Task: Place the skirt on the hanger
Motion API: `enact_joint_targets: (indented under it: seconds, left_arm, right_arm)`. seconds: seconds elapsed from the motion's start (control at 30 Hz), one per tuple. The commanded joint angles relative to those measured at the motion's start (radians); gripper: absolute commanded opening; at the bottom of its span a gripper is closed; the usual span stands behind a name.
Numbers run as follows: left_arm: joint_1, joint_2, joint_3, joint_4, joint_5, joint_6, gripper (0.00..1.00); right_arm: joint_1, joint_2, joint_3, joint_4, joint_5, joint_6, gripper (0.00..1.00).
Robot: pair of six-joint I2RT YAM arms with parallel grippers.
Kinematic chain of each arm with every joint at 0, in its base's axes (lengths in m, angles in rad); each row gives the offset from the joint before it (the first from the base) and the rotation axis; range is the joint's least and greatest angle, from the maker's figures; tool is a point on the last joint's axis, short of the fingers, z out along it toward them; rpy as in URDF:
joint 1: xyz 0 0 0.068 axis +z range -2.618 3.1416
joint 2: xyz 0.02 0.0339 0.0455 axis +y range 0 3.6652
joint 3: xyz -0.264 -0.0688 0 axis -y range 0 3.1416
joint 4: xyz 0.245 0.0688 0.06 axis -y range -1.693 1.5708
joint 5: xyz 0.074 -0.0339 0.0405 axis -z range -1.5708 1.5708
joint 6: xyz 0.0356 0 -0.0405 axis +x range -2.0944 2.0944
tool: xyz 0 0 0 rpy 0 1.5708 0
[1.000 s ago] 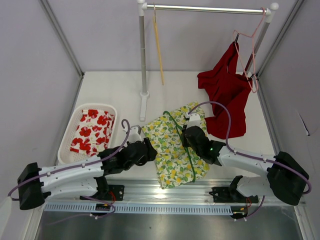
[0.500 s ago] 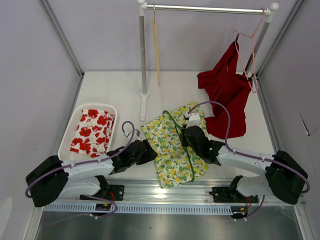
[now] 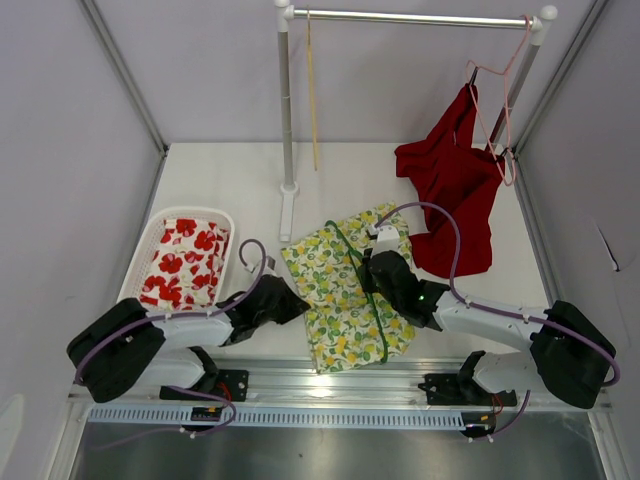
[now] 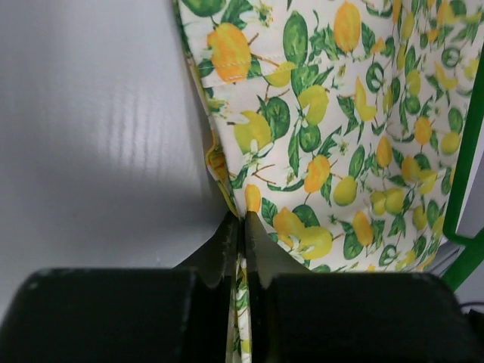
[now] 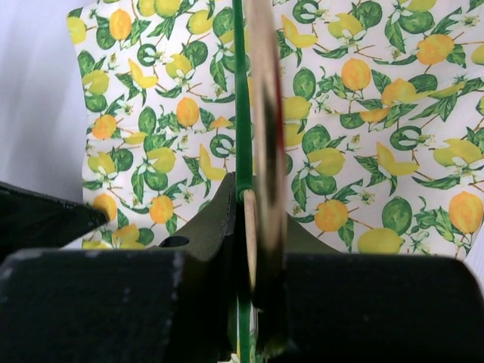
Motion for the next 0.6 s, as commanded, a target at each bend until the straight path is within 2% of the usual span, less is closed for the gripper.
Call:
enact_joint_targets:
  seconds: [0.0,0.1,0.37,0.57]
  left_arm:
    - [0.066,-0.014,-0.007,0.001,0.027,0.050,0.04]
    - [0.110,-0.039,0.005,-0.049,0.033,0.087,0.00]
    - [0.222,-0.120,0.011,-0.097,0.076,0.148,0.00]
    - [0.221,-0.143,0.028,-0.103,0.119,0.152,0.00]
  right_arm:
    - [0.004,0.019,-0.025,-0.070,-0.030,-0.024,0.00]
    - [0.008,0.020,-0.007,-0.075,-0.041,-0.029,0.00]
    - [0.021,0.042,0.096,-0.176,-0.004,-0.030,0.00]
    - [0.038,0.082,0.201,-0.234,0.028,0.023,0.00]
